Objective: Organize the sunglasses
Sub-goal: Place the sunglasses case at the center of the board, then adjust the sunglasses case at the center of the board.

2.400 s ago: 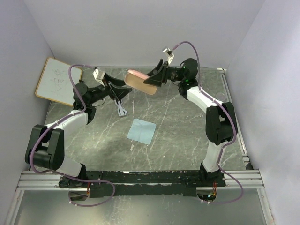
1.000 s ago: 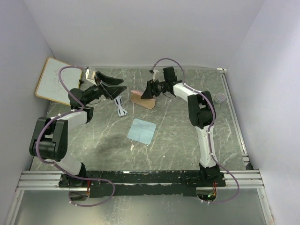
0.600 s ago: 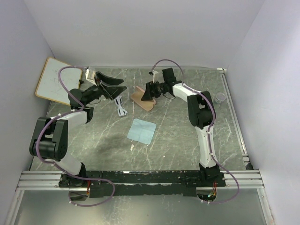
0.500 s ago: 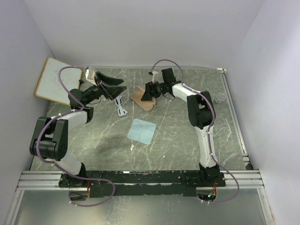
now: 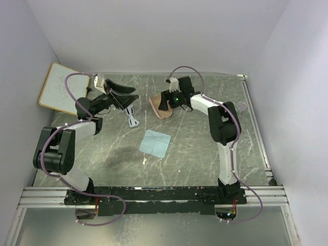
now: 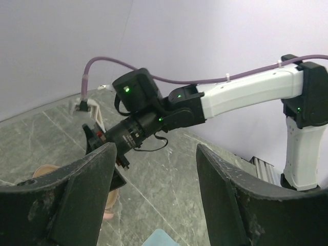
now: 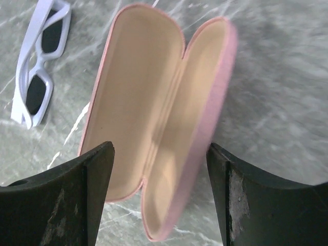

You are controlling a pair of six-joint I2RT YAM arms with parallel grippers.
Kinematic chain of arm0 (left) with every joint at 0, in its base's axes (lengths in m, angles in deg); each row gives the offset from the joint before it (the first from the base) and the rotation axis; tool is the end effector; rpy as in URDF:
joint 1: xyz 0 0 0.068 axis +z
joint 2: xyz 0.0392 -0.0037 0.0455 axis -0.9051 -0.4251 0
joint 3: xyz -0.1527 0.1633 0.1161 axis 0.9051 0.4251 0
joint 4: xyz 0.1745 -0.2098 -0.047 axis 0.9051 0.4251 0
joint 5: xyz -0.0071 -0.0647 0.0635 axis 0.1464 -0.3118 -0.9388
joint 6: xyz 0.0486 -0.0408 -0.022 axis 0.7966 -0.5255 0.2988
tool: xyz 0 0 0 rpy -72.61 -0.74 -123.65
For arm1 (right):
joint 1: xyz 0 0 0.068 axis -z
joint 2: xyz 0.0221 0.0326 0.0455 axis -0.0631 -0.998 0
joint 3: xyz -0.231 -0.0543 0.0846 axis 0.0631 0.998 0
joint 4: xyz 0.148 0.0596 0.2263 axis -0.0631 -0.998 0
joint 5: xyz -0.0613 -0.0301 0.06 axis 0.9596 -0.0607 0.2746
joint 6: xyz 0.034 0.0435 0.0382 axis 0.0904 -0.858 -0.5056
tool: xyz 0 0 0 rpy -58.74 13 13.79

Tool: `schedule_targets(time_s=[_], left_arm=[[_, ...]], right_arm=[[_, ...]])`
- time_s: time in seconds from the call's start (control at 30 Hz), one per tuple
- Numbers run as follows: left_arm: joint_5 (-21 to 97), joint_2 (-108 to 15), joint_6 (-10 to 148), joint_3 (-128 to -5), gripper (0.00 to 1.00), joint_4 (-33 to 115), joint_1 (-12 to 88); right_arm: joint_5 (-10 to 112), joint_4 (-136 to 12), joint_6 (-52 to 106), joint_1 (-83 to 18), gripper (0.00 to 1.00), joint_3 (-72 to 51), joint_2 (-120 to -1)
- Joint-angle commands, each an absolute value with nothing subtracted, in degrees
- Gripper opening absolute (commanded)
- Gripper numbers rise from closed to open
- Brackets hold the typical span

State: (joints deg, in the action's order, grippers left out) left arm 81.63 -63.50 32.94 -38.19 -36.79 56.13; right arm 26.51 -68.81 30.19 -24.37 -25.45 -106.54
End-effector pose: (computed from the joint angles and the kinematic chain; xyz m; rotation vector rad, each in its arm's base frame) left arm 0.3286 -0.0930 0.2565 0.4977 1.2566 -1.2971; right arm 0.4554 0.2028 0.1170 -0.6290 2.2638 0.8569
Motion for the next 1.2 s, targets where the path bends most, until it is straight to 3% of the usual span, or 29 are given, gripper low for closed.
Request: schedule_targets(time_s=[0.0, 0.2, 0.3, 0.43, 0.53, 0.57, 1.17], left_arm=[[82.9, -64.7, 32.1, -38.2, 0.74, -40.5, 56.7], [82.6, -66.1, 31.9, -38.7, 0.73, -40.3, 56.7], [82.4, -67.0, 31.5, -39.1, 0.72, -40.6, 56.7], [81.8, -67.6, 32.8, -39.7, 0.71, -38.9, 56.7], [81.5, -67.8, 33.4, -39.9, 0.71, -37.6, 56.7], [81.5, -67.9, 33.3, -39.9, 0.71, -37.8, 56.7], [82.2, -68.8, 32.4, -39.2, 0.71, -39.6, 56.7]], right_arm=[[38.7, -64.8, 28.3, -25.0, 0.73, -23.5, -100.2], [45.9, -62.3, 27.2, -26.6, 0.71, -18.8, -94.8], [48.5, -62.3, 26.2, -27.5, 0.64, -17.4, -92.3], [50.3, -61.1, 24.5, -29.2, 0.40, -13.8, -89.1], [51.4, -60.5, 23.3, -30.6, 0.05, -11.0, -87.3], [51.2, -60.4, 22.3, -30.7, 0.00, -10.3, -87.1], [52.7, -63.3, 20.3, -30.5, 0.00, -9.8, -91.6]])
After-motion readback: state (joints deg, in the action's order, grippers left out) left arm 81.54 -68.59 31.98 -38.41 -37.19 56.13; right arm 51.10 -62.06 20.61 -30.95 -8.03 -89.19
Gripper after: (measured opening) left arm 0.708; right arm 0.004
